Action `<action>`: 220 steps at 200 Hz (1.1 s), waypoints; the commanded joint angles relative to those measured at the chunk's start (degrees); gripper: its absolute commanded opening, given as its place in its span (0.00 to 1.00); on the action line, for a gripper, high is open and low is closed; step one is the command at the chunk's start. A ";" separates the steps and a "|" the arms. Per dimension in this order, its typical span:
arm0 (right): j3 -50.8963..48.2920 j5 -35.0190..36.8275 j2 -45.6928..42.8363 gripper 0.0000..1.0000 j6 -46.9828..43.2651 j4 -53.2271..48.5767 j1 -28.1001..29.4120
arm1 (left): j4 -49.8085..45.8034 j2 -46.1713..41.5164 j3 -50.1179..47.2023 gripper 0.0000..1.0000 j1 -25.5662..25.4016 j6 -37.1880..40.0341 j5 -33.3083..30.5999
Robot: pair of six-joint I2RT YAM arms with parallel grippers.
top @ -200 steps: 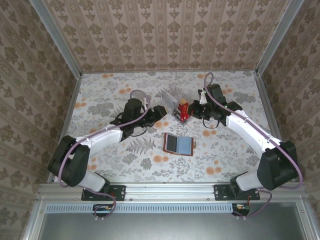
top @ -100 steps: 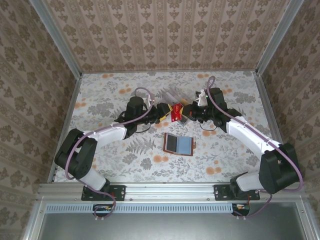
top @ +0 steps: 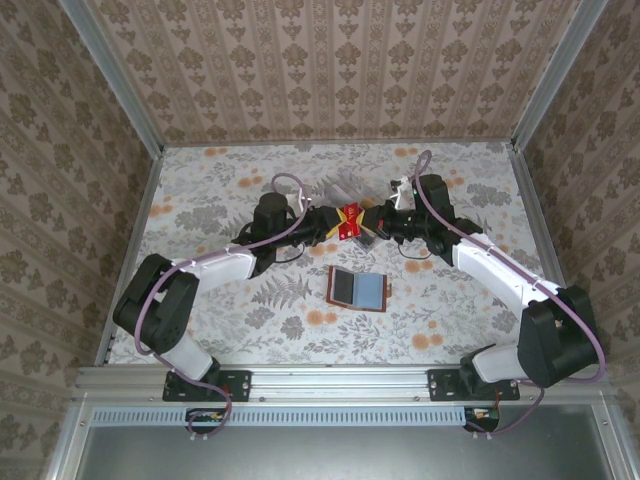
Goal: Put the credit cards into the card holder
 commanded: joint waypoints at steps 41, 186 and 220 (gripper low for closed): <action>-0.34 0.31 2.67 0.03 -0.70 -0.89 -0.42 | 1.44 -0.72 -0.84 0.06 -0.31 0.30 -0.22; -5.96 19.78 1.71 0.19 -4.28 -21.42 9.12 | -24.30 -5.82 -2.36 0.00 -8.39 11.90 -11.23; -5.61 24.81 4.65 0.19 -4.00 -24.38 12.39 | -26.38 -4.20 -2.27 0.00 -10.26 12.53 -13.12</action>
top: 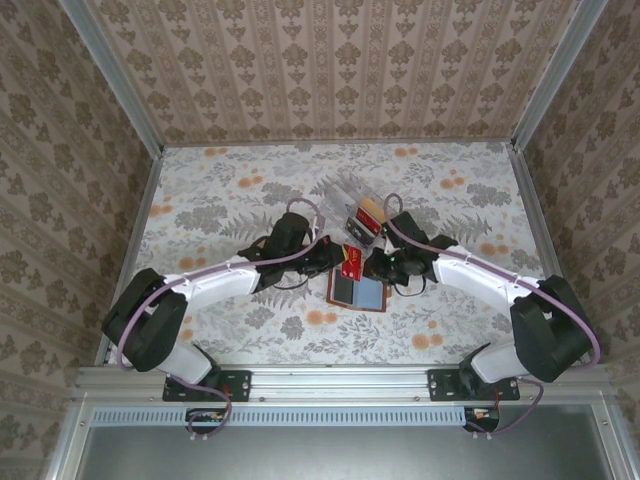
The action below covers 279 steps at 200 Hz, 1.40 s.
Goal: Put the credit cards into the card holder
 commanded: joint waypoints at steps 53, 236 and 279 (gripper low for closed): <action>0.55 13.63 4.60 0.19 -1.46 -9.23 1.49 | -2.23 5.54 0.23 0.00 -2.45 2.72 -3.21; -3.68 12.74 9.83 0.22 -0.87 -4.45 1.23 | 5.26 9.83 -5.79 0.00 -2.94 4.36 -3.86; -4.52 12.69 9.73 0.22 0.26 -3.60 1.23 | 9.72 8.30 -8.56 0.00 -3.78 3.60 -5.09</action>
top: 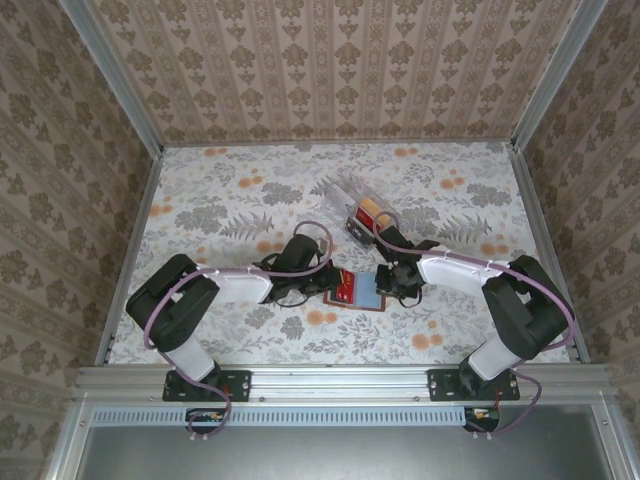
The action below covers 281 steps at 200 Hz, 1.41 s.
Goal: Put the credit cards into the card holder
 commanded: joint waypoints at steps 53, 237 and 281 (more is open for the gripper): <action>-2.98 -0.47 1.60 0.22 1.88 1.59 -0.10 | 7.41 -2.78 -3.97 0.00 -1.99 0.64 -1.97; -2.80 -0.36 2.41 0.23 2.14 1.54 -0.10 | 11.17 -1.10 -4.69 0.00 -2.43 -4.06 -2.63; -3.41 -1.19 2.35 0.23 2.56 2.47 -0.02 | 14.05 2.85 -4.26 0.00 -2.78 -5.94 -1.25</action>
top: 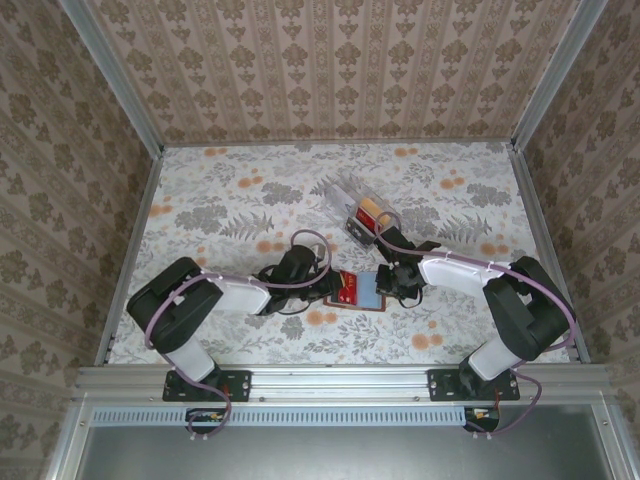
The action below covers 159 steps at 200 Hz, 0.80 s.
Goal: Put the credit cards into the card holder
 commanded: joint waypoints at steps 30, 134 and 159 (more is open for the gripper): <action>-2.96 -1.26 2.66 0.23 1.31 2.10 0.01 | 2.02 2.15 1.49 0.00 -0.86 -1.73 1.09; -2.88 -1.62 3.17 0.23 1.43 2.85 0.00 | 0.29 2.97 2.30 0.01 -0.98 -1.82 3.24; -2.82 -1.61 3.10 0.23 1.42 2.88 0.01 | -0.83 3.45 3.23 0.01 -0.98 -1.08 4.45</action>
